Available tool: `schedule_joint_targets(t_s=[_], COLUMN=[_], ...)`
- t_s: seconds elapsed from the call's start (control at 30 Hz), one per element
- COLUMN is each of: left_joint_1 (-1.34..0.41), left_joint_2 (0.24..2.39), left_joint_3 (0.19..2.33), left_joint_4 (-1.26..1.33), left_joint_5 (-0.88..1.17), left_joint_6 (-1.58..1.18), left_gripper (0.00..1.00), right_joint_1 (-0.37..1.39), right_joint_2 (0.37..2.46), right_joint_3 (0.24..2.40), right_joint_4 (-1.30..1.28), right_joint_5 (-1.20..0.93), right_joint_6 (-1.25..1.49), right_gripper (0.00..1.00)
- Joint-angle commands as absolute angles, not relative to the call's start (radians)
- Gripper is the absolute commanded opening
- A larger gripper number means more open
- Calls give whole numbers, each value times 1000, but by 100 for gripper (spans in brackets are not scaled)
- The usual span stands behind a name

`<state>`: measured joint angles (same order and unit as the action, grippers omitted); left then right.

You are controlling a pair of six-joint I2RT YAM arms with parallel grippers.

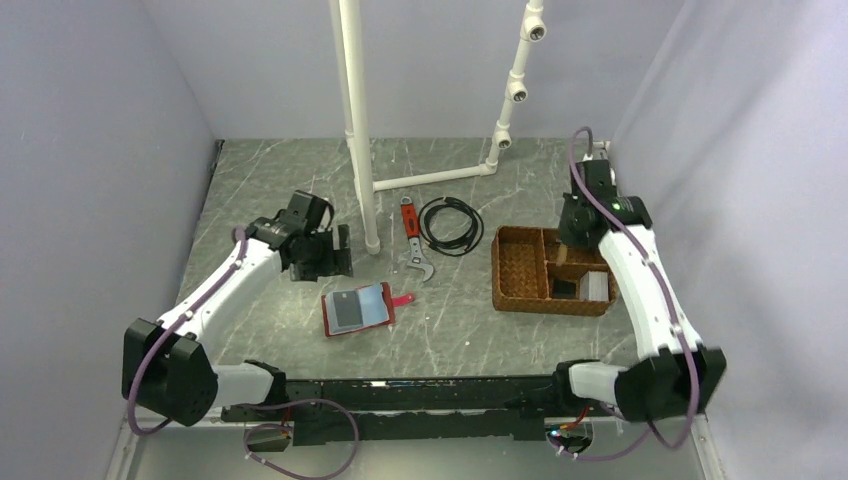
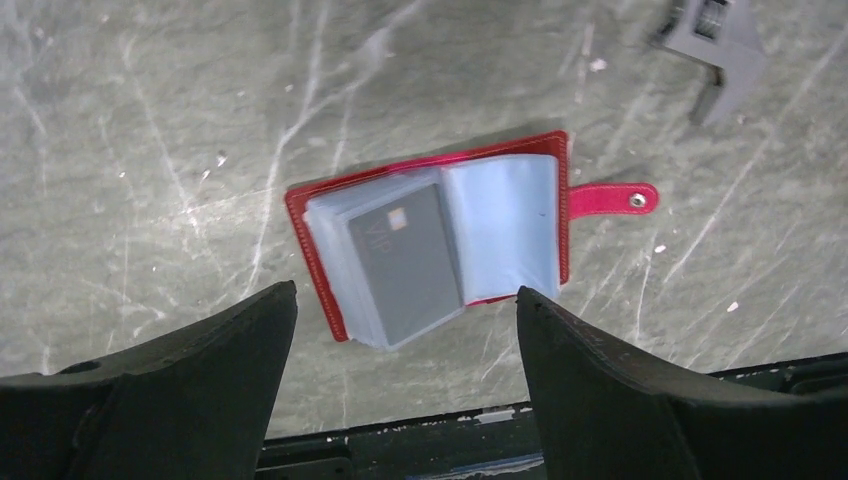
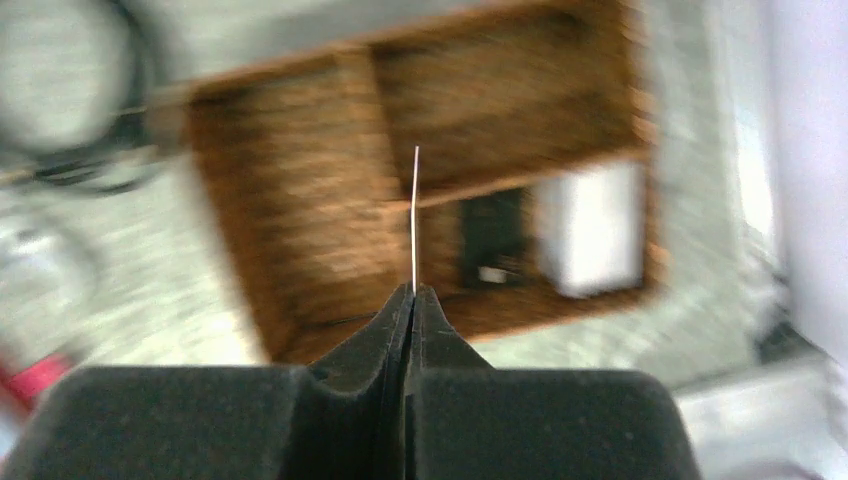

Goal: Put the credit cards into the card holder
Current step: Pick up the credit card from the storage box, then insert the credit card into the card holder.

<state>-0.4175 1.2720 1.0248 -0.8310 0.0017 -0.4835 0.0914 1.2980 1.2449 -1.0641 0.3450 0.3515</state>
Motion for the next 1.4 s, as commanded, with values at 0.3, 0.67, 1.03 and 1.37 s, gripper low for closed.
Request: schedule_joint_targets(t_s=[0.3, 0.67, 1.03, 1.37], left_joint_1=[-26, -3, -3, -3], left_joint_2=[1384, 1515, 1513, 1498], left_joint_3=[891, 881, 845, 741], left_joint_4=[-805, -817, -787, -697], left_joint_5=[400, 401, 451, 486], left_joint_6=[-524, -608, -627, -669], left_gripper=[99, 99, 91, 88], right_joint_1=[501, 708, 750, 785], right_joint_2=[1294, 1577, 1673, 1765], right_joint_3=[884, 1046, 1081, 998], right_joint_4=[86, -229, -211, 314], right_joint_5=[-613, -308, -318, -622], right_joint_6=[953, 1375, 1509, 1102], right_gripper=[0, 0, 0, 0])
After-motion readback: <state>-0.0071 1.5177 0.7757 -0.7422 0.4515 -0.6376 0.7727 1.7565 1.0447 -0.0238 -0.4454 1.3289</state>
